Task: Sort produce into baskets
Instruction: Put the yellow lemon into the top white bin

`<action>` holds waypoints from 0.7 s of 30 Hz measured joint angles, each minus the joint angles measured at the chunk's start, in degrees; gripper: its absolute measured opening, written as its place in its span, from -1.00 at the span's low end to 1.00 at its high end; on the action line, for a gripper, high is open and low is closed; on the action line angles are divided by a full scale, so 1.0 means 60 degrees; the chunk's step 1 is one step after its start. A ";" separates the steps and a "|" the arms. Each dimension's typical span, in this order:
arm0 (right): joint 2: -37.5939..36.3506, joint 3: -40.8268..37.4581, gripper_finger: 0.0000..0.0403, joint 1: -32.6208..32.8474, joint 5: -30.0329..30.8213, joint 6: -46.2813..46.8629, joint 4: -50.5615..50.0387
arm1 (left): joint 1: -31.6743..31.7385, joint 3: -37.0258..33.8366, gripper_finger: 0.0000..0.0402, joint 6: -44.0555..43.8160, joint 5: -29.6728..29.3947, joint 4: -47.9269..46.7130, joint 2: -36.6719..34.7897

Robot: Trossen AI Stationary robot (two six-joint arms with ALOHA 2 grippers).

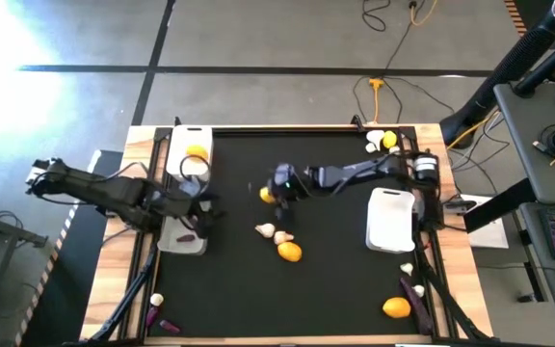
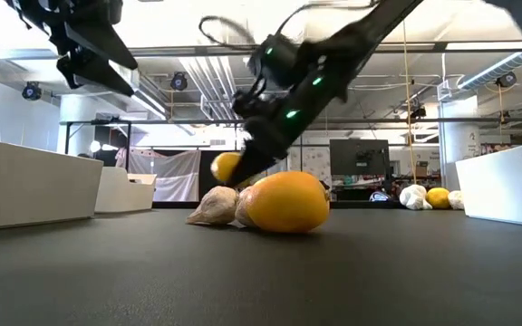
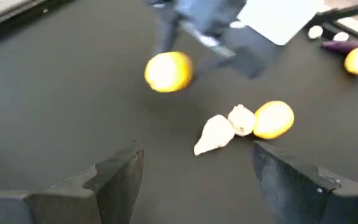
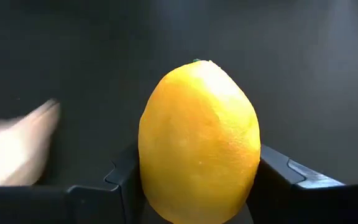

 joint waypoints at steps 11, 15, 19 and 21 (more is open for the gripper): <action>0.2356 0.2928 0.21 -0.0730 -0.0875 0.0154 -0.0169 | 0.2469 0.0126 0.39 0.1793 0.2095 -0.0582 -0.0013; 0.2150 0.3149 0.48 -0.0724 -0.0989 -0.0368 -0.0857 | 0.3633 0.0287 0.41 0.3359 0.3014 -0.0498 0.0637; 0.1847 0.3161 0.70 -0.0663 -0.0992 -0.0515 -0.0953 | 0.4898 0.0288 0.50 0.4986 0.4128 -0.0147 0.1476; 0.1596 0.3163 0.75 -0.0668 -0.0861 -0.0124 -0.1598 | 0.5330 0.0288 0.52 0.5988 0.4242 0.0134 0.1806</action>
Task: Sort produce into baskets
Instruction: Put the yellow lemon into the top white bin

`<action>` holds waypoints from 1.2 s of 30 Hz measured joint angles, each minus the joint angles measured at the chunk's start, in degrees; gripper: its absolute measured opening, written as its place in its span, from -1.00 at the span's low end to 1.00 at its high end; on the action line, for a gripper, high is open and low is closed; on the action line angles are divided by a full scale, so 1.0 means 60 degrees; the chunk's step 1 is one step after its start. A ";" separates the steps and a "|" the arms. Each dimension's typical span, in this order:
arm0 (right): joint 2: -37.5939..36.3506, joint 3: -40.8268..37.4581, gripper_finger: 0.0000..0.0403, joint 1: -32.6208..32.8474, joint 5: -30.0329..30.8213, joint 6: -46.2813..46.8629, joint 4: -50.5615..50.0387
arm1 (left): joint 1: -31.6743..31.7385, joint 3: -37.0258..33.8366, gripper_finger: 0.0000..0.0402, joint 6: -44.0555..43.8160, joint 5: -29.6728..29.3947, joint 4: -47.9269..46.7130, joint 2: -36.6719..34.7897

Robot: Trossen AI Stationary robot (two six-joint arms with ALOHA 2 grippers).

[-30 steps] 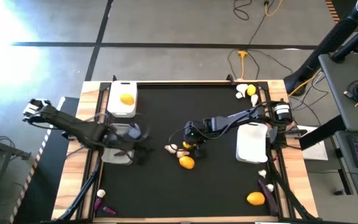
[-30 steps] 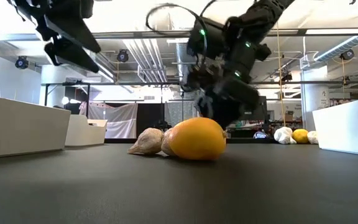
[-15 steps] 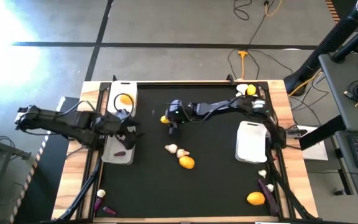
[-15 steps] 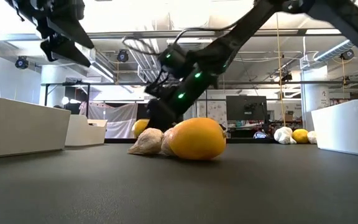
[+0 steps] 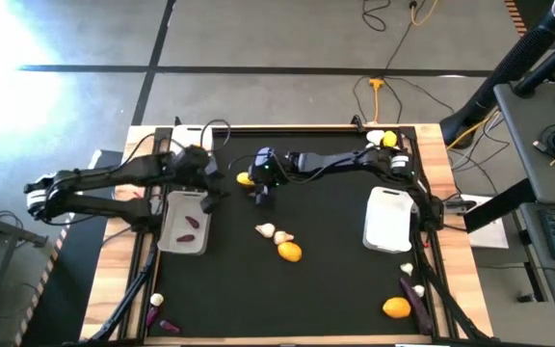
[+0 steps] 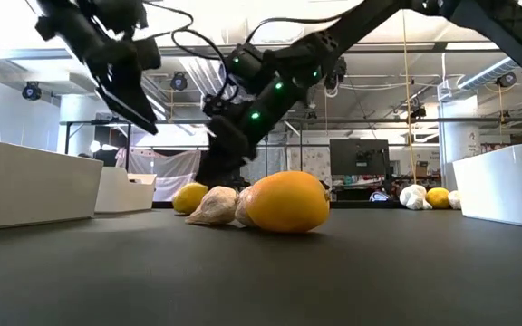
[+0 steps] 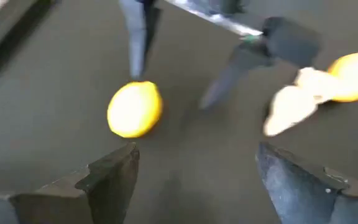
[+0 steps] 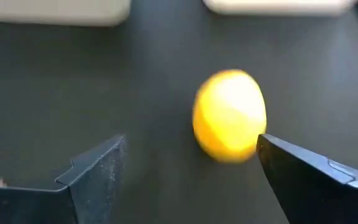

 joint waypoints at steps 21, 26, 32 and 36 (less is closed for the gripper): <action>-0.4324 -0.0105 0.78 0.2917 0.3443 0.3071 -0.5098 | 0.1901 0.1661 0.54 0.6250 0.1310 0.2625 0.5582; -0.4290 -0.0122 0.78 0.3395 0.3754 0.3654 -0.5452 | 0.1915 0.2479 0.54 0.6540 0.1924 0.2051 0.6674; -0.4214 -0.0147 0.78 0.3469 0.3864 0.3359 -0.5548 | 0.1784 0.2803 0.51 0.6605 0.1546 0.0961 0.7366; -0.4278 -0.0149 0.78 0.3410 0.3875 0.2470 -0.5599 | 0.1767 0.2780 0.45 0.6053 0.1607 0.0913 0.7398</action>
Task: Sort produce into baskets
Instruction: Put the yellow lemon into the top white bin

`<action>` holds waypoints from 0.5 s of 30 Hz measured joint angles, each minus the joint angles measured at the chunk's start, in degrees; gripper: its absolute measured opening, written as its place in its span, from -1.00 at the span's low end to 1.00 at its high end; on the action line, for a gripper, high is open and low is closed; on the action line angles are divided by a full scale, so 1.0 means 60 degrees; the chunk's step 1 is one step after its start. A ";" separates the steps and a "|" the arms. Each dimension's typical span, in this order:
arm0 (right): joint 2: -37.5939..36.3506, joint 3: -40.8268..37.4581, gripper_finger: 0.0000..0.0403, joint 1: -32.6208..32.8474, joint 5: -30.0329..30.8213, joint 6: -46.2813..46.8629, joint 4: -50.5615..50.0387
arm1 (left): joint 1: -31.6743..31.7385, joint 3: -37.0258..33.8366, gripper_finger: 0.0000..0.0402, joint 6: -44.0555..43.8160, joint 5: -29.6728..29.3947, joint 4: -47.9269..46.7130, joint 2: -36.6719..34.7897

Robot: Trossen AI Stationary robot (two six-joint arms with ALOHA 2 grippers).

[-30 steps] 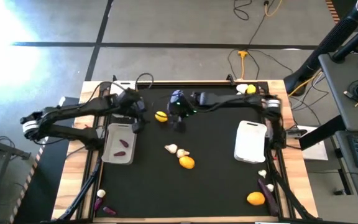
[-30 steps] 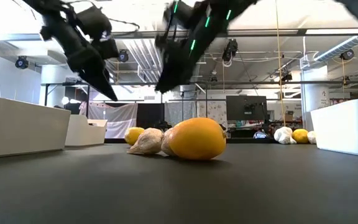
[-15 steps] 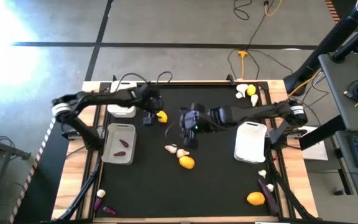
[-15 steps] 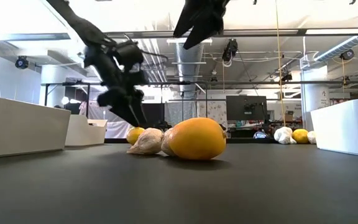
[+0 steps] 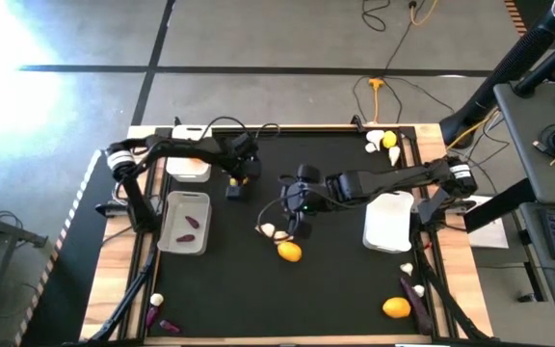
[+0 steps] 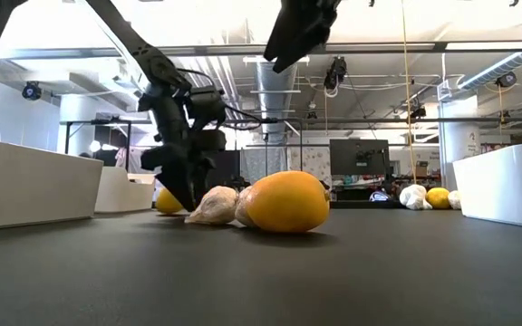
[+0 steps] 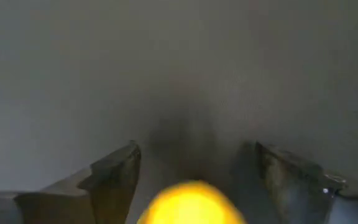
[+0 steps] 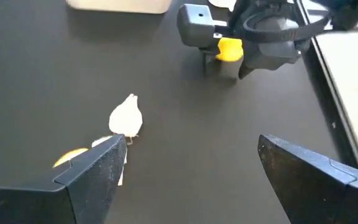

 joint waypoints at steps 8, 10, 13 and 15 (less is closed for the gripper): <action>-0.0456 0.0000 0.78 -0.0463 -0.0073 -0.1625 -0.0328 | 0.0036 0.0014 0.34 -0.1496 -0.0294 -0.0521 -0.0207; -0.0572 0.0004 0.78 -0.0654 -0.0263 -0.1922 -0.0325 | 0.0036 0.0027 0.34 -0.2079 -0.0307 -0.0455 -0.0430; -0.0612 0.0007 0.78 -0.0957 -0.0724 -0.2333 -0.0323 | 0.0041 0.0177 0.36 -0.3255 -0.0495 -0.0587 -0.0590; -0.0608 0.0000 0.78 -0.1129 -0.1017 -0.2646 -0.0335 | 0.0044 0.0362 0.39 -0.4124 -0.0915 -0.0904 -0.0721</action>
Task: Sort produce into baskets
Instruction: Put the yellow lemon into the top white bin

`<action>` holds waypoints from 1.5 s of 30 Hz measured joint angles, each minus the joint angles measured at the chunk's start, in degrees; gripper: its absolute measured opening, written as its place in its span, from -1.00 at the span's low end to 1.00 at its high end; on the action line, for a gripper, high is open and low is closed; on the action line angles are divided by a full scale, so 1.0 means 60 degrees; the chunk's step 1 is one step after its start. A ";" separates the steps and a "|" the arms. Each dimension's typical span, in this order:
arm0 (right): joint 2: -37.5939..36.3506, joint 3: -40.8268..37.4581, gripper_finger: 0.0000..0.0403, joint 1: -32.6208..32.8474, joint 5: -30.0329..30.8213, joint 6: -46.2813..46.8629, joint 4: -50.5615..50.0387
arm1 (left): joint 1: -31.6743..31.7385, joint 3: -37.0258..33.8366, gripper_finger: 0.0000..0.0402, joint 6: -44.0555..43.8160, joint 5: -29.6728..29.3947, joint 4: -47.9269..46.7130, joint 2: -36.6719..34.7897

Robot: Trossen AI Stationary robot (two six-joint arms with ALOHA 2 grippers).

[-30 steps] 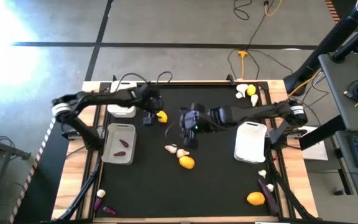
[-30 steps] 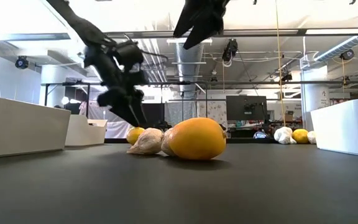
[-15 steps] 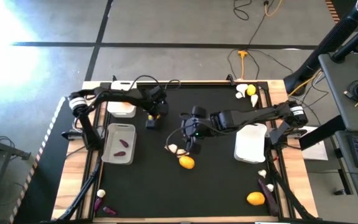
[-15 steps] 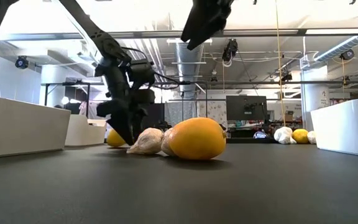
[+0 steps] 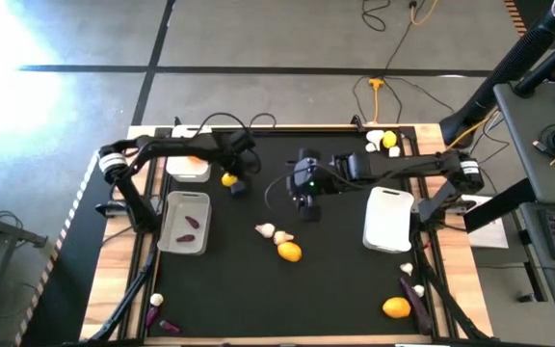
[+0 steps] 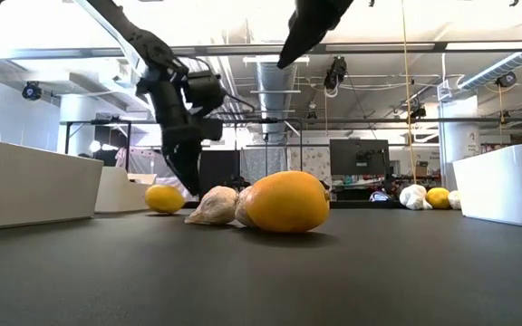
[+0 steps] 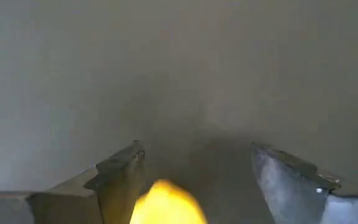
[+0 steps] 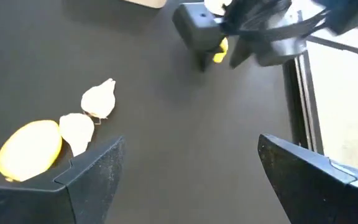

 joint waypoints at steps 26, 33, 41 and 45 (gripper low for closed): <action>0.0204 -0.0004 0.78 -0.0384 -0.1424 0.0369 -0.0114 | 0.0036 -0.1277 0.48 0.1881 -0.0476 -0.0318 -0.0433; 0.0204 -0.0004 0.65 -0.0353 -0.1392 0.1060 -0.0113 | 0.0055 -0.1692 0.15 0.1645 -0.0468 0.0026 -0.0433; 0.0197 -0.0008 0.48 -0.0360 -0.1392 0.0962 -0.0112 | 0.0043 -0.0660 -0.07 0.0155 -0.0367 -0.1593 -0.1737; 0.0231 -0.0008 0.44 -0.0368 -0.1395 0.0793 0.0075 | 0.0457 -0.0195 -0.07 -0.0441 -0.2037 -0.2769 -0.3136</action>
